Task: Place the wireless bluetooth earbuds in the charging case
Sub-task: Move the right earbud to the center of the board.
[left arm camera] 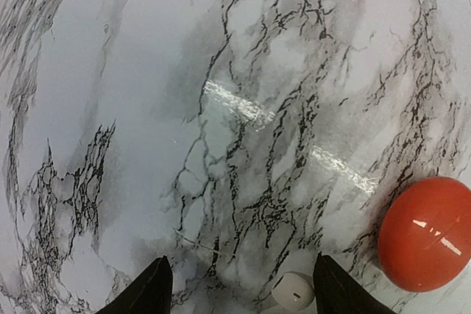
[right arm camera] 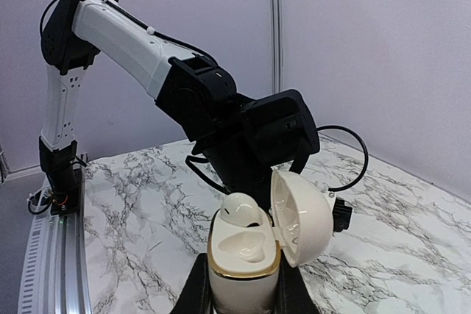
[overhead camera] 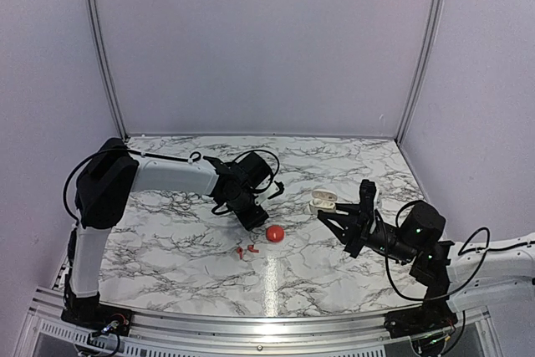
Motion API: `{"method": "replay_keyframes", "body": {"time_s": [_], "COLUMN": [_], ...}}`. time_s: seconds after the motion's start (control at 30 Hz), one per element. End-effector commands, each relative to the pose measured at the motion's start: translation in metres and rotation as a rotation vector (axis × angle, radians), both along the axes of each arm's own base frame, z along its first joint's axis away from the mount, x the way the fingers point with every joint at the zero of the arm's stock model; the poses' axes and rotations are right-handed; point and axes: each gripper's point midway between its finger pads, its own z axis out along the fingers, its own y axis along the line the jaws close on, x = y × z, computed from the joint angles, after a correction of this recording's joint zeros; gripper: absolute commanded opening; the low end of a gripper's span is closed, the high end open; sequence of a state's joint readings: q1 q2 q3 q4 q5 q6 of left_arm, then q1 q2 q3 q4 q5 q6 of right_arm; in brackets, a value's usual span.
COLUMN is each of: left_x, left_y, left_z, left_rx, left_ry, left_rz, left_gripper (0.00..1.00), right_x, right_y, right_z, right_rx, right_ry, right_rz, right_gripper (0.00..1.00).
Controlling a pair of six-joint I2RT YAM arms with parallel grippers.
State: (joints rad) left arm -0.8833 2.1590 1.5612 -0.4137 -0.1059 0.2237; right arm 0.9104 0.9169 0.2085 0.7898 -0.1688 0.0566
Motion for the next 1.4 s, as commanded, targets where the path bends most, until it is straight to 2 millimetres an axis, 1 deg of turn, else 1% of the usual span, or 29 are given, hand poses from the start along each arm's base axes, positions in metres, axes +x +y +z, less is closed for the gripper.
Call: {"method": "replay_keyframes", "body": {"time_s": [0.0,0.13,0.2,0.3,0.43,0.5,0.57,0.67,0.73,0.9,1.03,1.1,1.23,1.37], "left_x": [0.012,0.020,0.024,0.026,0.019,0.013,0.003,-0.004,-0.002,0.001,0.007,0.010,0.011,0.005], "left_y": [0.017,0.026,0.030,0.033,0.033,0.036,0.036,0.042,0.044,0.042,0.041,0.044,0.044,0.048], "left_z": [-0.008,-0.005,0.001,0.015,0.020,0.016,0.012,0.006,0.003,-0.005,-0.009,-0.014,-0.018,-0.020], "left_rx": [0.025,0.022,0.004,-0.032,-0.021,0.012,0.020,0.059,0.082,0.098,0.111,0.139,0.160,0.174], "left_ry": [0.035,0.037,0.041,0.047,0.132,0.171,0.234,0.274,0.279,0.287,0.275,0.261,0.269,0.294], "left_rz": [0.088,0.127,0.145,0.154,0.127,0.120,0.103,0.111,0.124,0.131,0.133,0.137,0.129,0.126], "left_gripper": [0.65,0.63,0.62,0.62,0.62,0.60,0.59,0.56,0.55,0.49,0.48,0.47,0.41,0.34], "right_x": [0.004,0.005,0.005,0.005,0.005,0.005,0.005,0.005,0.004,0.004,0.004,0.003,0.003,0.003], "right_y": [-0.002,-0.002,-0.001,0.000,0.002,0.002,0.002,0.002,0.002,0.002,0.001,0.001,0.000,0.001], "right_z": [0.003,0.002,0.002,0.002,0.001,0.000,0.000,-0.001,-0.001,0.000,0.001,0.000,0.000,0.001], "right_rx": [0.011,0.006,0.004,0.002,-0.003,-0.003,-0.003,-0.001,0.001,0.010,0.019,0.018,0.020,0.019], "right_ry": [0.007,0.007,0.006,0.006,0.008,0.010,0.011,0.013,0.015,0.019,0.021,0.024,0.024,0.023], "right_rz": [-0.021,-0.020,-0.018,-0.015,-0.010,-0.008,-0.008,-0.007,-0.005,-0.004,-0.004,-0.003,-0.005,-0.004], "right_gripper": [0.00,0.00,0.00,0.00,0.00,0.00,0.00,0.00,0.00,0.00,0.00,0.00,0.00,0.00]}}
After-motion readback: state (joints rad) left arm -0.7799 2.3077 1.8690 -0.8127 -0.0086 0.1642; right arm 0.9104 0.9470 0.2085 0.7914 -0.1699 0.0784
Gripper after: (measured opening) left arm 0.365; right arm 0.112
